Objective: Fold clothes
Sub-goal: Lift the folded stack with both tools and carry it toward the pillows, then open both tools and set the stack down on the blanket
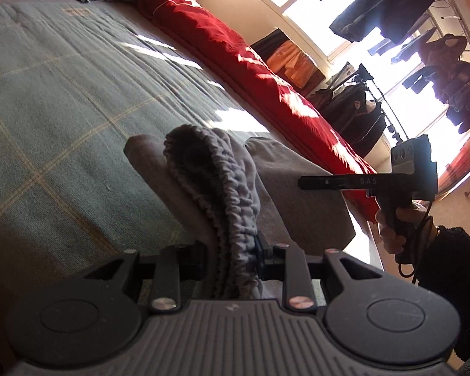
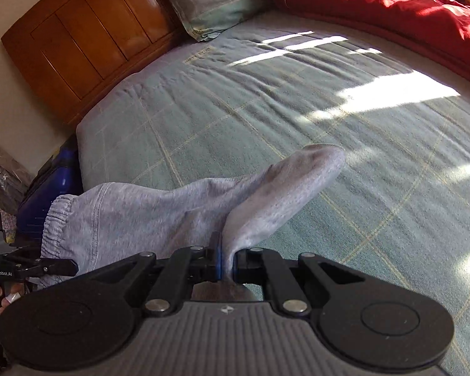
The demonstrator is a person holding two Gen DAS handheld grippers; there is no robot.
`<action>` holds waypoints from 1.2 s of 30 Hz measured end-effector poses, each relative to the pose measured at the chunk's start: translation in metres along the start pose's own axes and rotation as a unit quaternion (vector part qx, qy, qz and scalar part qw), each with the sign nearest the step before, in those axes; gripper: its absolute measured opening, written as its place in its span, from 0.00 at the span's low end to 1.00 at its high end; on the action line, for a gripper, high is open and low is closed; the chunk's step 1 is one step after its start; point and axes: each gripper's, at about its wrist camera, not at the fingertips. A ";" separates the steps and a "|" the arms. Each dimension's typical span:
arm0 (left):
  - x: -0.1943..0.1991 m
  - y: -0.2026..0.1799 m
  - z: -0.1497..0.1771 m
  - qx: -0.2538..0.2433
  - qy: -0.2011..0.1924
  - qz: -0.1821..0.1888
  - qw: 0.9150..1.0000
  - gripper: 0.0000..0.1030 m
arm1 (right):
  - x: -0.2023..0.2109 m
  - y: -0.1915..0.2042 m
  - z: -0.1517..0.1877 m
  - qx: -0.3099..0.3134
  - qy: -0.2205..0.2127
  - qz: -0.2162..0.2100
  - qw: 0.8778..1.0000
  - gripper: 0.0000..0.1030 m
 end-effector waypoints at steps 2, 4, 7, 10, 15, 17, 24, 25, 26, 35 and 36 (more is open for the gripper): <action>0.008 0.008 -0.003 0.007 -0.022 -0.014 1.000 0.26 | -0.014 0.018 -0.021 0.021 0.001 0.001 1.000 0.07; 0.013 0.017 -0.005 0.016 -0.038 -0.026 0.999 0.26 | -0.028 0.035 -0.042 0.042 -0.001 0.002 0.999 0.07; 0.015 0.027 -0.006 0.021 -0.058 -0.046 0.997 0.26 | -0.051 0.058 -0.072 0.072 0.000 0.000 0.997 0.07; 0.013 0.035 -0.007 0.020 -0.071 -0.068 0.995 0.26 | -0.075 0.077 -0.098 0.100 0.001 0.007 0.995 0.07; 0.004 0.046 -0.006 0.011 -0.086 -0.096 0.992 0.26 | -0.121 0.106 -0.139 0.139 0.005 0.014 0.990 0.07; 0.000 0.056 -0.005 0.018 -0.087 -0.101 0.991 0.26 | -0.139 0.114 -0.146 0.151 0.013 0.019 0.988 0.07; -0.008 0.088 0.007 0.051 -0.085 -0.099 0.990 0.29 | -0.187 0.108 -0.151 0.153 0.022 0.053 0.987 0.09; -0.007 0.089 0.009 0.054 -0.082 -0.101 0.990 0.30 | -0.191 0.103 -0.150 0.144 0.022 0.064 0.987 0.13; -0.006 0.091 0.010 0.056 -0.076 -0.101 0.990 0.33 | -0.195 0.098 -0.150 0.134 0.022 0.075 0.988 0.17; 0.045 0.089 0.021 0.031 -0.060 -0.159 0.985 0.53 | -0.175 0.043 -0.142 0.074 -0.028 0.162 0.984 0.40; 0.051 0.086 0.019 0.020 -0.062 -0.168 0.984 0.53 | -0.168 0.039 -0.141 0.063 -0.037 0.150 0.986 0.40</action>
Point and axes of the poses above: each gripper's, at about its wrist camera, not at the fingertips, and x roughly against the way its jaws point, y to its left, z to its underside, and after that the axes turned 10 degrees about -x, right-handed
